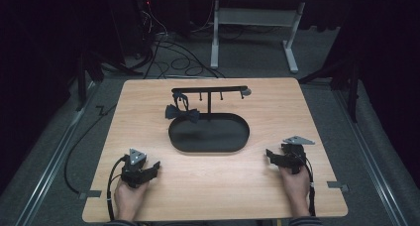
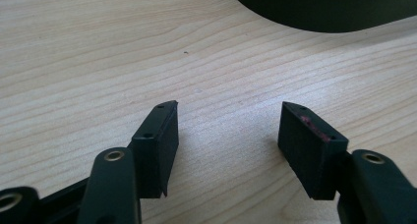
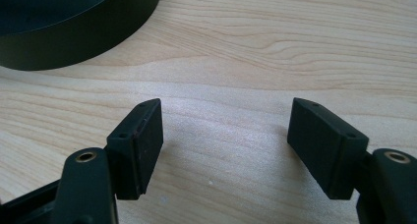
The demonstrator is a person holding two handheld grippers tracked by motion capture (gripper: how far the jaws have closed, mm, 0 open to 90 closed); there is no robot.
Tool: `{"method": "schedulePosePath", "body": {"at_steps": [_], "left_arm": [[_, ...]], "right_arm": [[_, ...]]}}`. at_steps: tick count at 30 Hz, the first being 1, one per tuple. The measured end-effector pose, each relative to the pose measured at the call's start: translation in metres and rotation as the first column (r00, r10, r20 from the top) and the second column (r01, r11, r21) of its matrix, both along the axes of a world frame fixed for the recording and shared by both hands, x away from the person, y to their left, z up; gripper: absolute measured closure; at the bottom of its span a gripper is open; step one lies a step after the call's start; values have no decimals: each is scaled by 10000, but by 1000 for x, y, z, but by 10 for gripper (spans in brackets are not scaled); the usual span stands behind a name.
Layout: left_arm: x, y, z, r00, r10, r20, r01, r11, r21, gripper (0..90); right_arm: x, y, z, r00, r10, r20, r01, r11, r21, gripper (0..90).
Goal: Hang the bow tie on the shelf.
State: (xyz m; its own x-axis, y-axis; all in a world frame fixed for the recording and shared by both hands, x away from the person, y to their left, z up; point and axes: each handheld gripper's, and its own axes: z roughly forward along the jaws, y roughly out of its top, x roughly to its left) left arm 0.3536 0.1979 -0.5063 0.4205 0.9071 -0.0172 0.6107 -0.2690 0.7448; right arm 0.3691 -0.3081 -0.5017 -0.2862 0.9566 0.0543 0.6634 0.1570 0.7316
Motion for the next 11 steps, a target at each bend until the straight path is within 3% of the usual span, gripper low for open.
{"method": "schedulePosePath", "body": {"at_steps": [11], "left_arm": [[1, 0, -1, 10000, -35, 73, 35, 10000, -69, 366]], "right_arm": [[0, 0, 0, 10000, -1, 1, 1, 10000, 6, 309]]}}
